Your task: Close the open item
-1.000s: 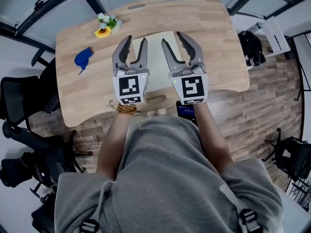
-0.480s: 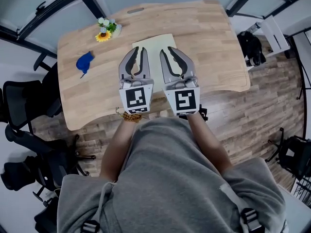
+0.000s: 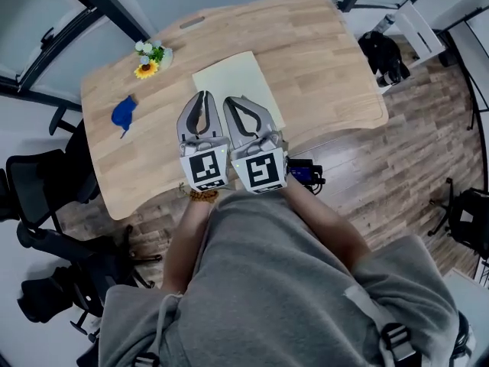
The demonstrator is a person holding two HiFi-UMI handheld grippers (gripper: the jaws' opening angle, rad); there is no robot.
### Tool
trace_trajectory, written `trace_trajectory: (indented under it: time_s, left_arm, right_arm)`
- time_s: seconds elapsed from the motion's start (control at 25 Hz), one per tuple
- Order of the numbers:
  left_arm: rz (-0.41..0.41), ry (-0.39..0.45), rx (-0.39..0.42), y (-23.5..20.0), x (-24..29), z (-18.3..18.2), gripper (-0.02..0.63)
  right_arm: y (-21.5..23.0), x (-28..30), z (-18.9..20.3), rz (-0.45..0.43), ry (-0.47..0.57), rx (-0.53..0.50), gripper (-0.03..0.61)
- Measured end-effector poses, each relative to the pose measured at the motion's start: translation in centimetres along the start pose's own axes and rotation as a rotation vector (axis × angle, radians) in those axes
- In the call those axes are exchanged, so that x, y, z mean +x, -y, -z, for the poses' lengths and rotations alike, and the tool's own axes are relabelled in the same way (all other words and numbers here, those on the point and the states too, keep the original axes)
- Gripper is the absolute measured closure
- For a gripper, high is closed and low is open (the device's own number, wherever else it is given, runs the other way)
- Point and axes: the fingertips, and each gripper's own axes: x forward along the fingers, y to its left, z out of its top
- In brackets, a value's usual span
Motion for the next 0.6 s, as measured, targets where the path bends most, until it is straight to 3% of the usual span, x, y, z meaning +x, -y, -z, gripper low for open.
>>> trace_trajectory:
  time_s: [0.6]
  left_arm:
    - [-0.014,-0.059,0.000,0.3,-0.5,2.6,0.591]
  right_arm:
    - [-1.4,-0.5,4.2,-0.074,-0.069,0.004,0.568]
